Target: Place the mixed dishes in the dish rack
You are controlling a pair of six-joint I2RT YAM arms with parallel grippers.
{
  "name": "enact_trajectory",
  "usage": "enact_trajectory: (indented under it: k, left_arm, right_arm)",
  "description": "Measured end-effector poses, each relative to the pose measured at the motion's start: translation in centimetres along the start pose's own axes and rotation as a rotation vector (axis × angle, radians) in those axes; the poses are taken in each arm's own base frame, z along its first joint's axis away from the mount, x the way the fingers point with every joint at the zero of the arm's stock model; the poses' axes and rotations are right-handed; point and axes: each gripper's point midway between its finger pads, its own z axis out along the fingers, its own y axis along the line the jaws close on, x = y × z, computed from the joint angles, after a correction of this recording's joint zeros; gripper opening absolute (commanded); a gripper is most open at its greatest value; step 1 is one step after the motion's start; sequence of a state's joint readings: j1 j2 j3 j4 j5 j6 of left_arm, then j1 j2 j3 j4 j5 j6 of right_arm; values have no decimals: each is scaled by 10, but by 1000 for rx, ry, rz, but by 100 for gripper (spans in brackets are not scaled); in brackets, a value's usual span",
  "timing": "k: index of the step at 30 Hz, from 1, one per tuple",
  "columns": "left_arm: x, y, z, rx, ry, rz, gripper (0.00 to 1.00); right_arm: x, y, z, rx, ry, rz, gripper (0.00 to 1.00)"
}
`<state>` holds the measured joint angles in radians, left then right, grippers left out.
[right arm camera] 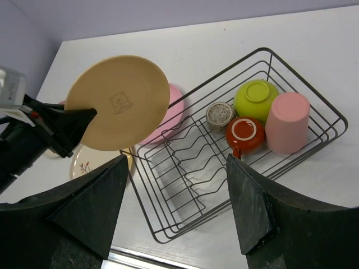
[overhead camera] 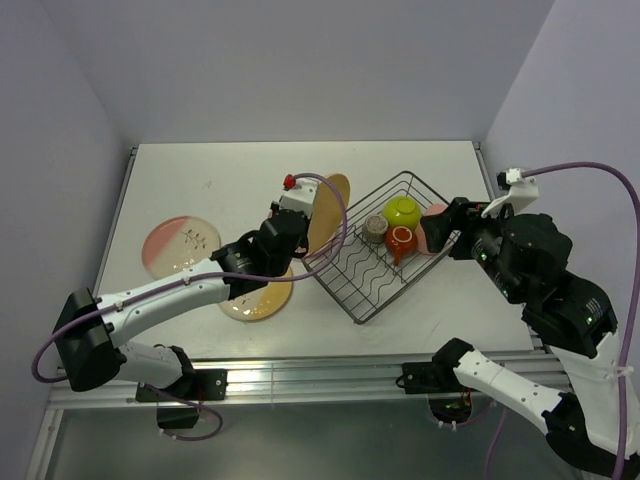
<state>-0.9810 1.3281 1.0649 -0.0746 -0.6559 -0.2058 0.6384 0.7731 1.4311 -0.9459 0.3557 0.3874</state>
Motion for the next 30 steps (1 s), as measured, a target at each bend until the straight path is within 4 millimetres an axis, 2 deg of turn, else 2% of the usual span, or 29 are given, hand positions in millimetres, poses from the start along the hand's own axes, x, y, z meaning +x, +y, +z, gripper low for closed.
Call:
enact_trajectory:
  k: [3,11,18,30]
  left_arm:
    - [3,2,4,-32,-5,68,0]
    - [-16,6,6,-49,-78,138,0]
    - [-9,3,8,-31,-92,206,0]
    - [5,-27,7,29,-94,254,0]
  right_arm:
    - [0,-2,-6,-6,-4,-2,79]
    - [2,-2,-13,-32,0,-10,79]
    - [3,-4,-20,-44,-13,-8,79]
    - [13,-5,-15,-37,15,-18,79]
